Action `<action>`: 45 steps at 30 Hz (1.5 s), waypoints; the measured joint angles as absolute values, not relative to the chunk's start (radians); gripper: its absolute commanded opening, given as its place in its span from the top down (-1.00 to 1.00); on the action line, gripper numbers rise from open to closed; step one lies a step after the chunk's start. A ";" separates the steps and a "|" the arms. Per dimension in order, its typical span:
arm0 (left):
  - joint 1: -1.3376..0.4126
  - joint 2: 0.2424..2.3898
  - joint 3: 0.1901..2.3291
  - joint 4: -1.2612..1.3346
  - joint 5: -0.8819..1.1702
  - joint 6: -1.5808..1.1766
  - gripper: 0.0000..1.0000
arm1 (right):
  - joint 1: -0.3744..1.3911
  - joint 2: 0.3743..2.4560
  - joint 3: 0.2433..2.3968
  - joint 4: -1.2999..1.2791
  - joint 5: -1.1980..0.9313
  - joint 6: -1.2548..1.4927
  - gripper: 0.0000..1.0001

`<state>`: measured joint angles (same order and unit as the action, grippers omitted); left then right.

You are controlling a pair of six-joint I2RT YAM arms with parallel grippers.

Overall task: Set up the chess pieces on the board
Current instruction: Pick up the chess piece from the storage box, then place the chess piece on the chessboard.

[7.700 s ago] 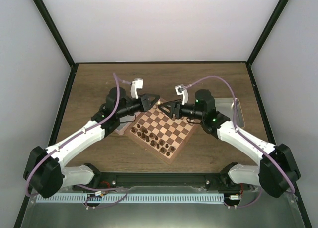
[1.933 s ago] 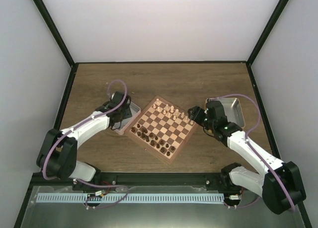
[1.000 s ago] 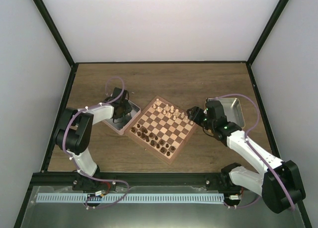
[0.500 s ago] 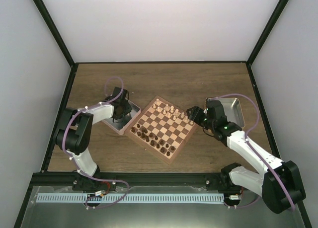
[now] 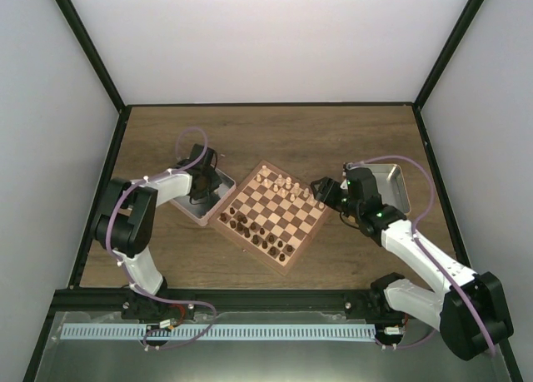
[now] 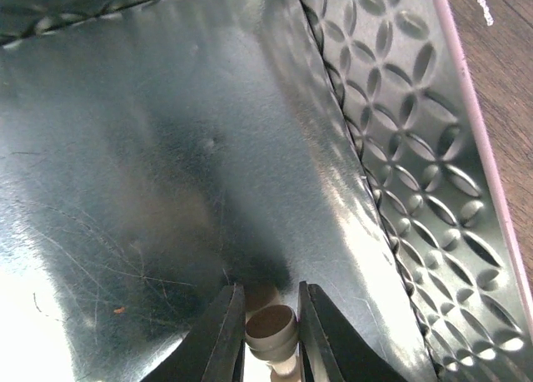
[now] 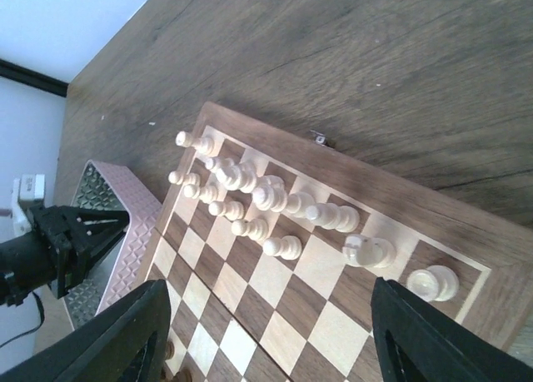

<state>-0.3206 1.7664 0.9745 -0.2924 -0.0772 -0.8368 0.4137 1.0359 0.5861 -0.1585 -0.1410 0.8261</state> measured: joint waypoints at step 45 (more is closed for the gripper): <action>-0.428 1.298 0.683 0.070 0.425 -1.385 0.65 | 0.796 1.607 0.973 0.142 -0.288 0.727 0.36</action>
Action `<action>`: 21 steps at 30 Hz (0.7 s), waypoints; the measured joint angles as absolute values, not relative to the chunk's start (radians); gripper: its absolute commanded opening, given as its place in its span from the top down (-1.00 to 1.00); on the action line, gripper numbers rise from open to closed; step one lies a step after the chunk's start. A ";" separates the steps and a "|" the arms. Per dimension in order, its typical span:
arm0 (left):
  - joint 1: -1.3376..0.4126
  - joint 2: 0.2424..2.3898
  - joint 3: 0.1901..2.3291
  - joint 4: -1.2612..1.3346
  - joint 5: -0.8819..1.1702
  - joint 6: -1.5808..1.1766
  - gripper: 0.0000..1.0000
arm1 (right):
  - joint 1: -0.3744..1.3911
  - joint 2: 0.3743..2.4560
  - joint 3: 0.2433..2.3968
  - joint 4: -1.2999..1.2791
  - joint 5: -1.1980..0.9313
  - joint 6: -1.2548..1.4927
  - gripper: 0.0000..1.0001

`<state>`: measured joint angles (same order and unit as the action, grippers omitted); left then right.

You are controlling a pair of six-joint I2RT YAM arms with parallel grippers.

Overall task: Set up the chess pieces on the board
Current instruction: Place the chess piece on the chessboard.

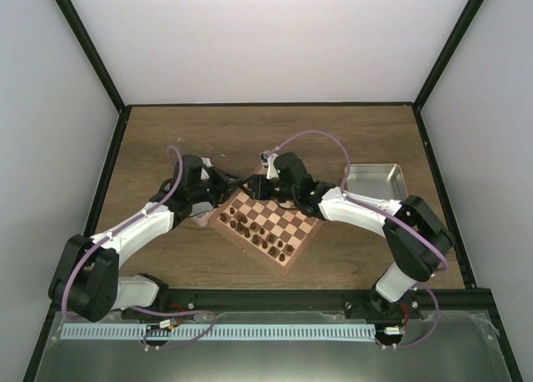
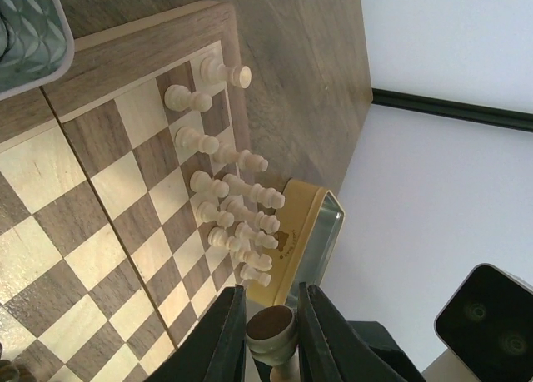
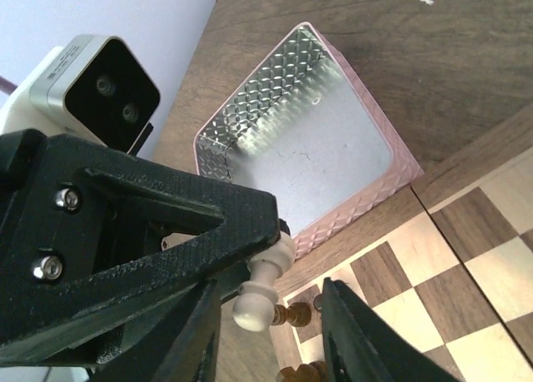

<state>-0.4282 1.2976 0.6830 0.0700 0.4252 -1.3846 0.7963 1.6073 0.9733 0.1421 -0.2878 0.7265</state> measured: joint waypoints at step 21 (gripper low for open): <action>-0.439 1.241 0.707 -0.094 0.221 -1.232 -0.25 | 0.773 1.577 0.989 -0.017 -0.216 0.695 0.79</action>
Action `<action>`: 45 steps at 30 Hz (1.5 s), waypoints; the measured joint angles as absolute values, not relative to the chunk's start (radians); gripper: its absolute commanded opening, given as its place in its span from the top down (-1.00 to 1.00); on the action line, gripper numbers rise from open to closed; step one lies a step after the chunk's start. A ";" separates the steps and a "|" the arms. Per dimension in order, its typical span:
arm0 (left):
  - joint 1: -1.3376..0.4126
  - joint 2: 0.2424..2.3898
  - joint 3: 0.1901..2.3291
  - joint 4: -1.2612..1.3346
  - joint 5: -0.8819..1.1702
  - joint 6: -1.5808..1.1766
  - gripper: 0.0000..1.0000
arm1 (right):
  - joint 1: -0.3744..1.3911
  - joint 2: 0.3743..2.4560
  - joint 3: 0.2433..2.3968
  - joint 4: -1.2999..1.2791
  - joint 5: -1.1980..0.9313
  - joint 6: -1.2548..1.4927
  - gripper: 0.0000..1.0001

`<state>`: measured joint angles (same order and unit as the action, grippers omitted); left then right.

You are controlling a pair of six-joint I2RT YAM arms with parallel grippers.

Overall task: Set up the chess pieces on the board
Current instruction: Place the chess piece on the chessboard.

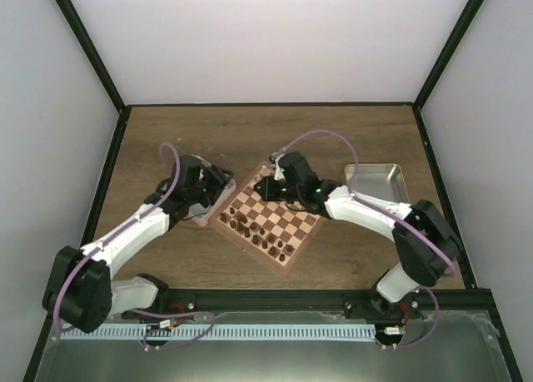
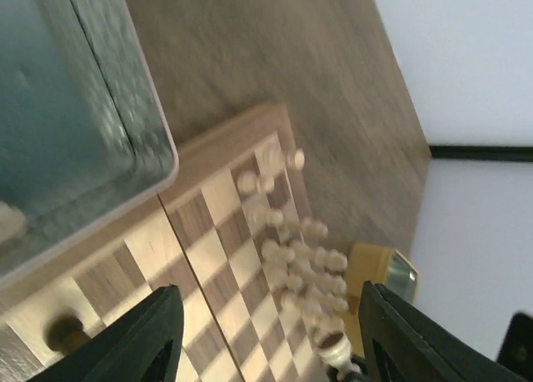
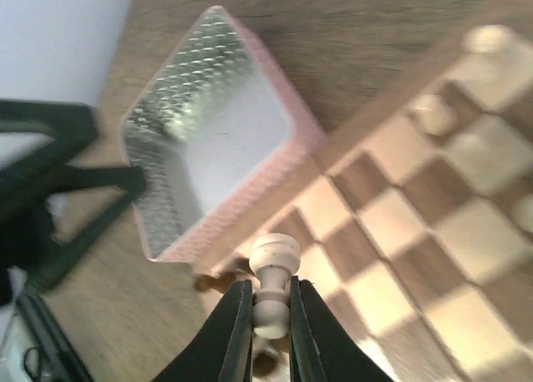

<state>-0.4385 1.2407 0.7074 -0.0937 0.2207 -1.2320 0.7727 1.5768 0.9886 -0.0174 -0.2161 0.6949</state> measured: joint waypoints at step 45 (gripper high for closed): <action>-0.266 1.229 0.774 -0.324 -0.032 -0.623 -0.41 | 0.596 1.640 1.008 -0.579 -0.036 0.504 0.69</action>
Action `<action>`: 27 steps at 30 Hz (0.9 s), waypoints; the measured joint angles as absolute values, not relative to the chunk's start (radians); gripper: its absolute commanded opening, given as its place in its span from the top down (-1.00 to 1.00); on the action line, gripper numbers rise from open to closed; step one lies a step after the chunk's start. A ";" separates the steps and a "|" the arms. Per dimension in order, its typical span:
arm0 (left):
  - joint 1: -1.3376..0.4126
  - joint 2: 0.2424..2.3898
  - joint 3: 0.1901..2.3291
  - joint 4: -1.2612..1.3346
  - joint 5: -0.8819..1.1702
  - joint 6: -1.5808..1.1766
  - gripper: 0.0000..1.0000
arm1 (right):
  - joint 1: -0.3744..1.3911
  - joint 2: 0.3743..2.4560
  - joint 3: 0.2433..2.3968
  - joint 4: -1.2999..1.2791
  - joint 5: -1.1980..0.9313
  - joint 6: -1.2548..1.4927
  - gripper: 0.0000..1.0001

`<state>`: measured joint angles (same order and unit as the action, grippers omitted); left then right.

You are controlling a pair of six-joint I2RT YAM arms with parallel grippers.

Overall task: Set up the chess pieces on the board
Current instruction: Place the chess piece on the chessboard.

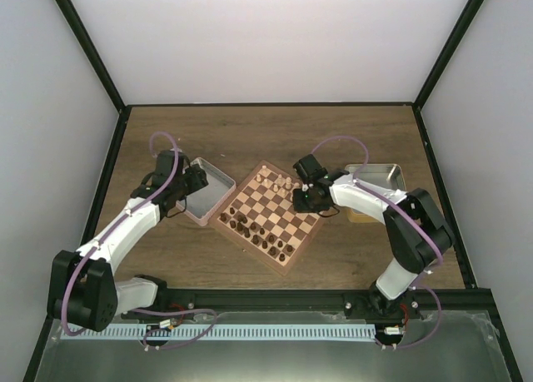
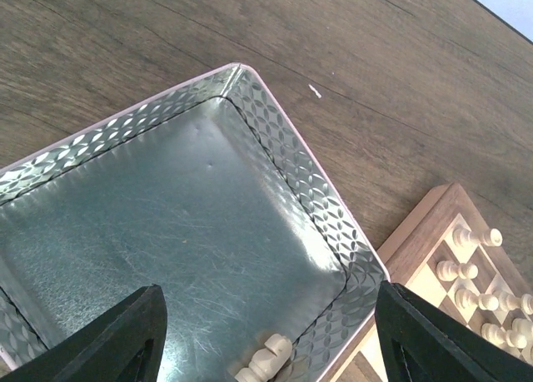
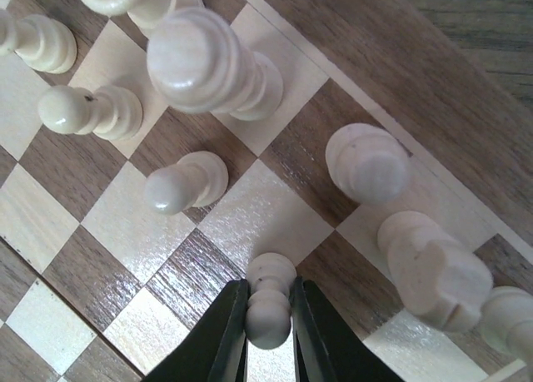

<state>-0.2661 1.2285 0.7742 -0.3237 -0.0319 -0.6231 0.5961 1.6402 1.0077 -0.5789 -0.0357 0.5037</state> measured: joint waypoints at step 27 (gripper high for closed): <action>-0.176 1.294 0.898 -0.472 -0.103 -0.443 -0.60 | 0.596 1.488 1.009 -0.537 -0.026 0.503 0.22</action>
<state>-0.1757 1.2942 0.8978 -0.4721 -0.1032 -0.4427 0.5961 1.4876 1.0092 -0.5373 -0.0257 0.5034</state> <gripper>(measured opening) 0.788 0.380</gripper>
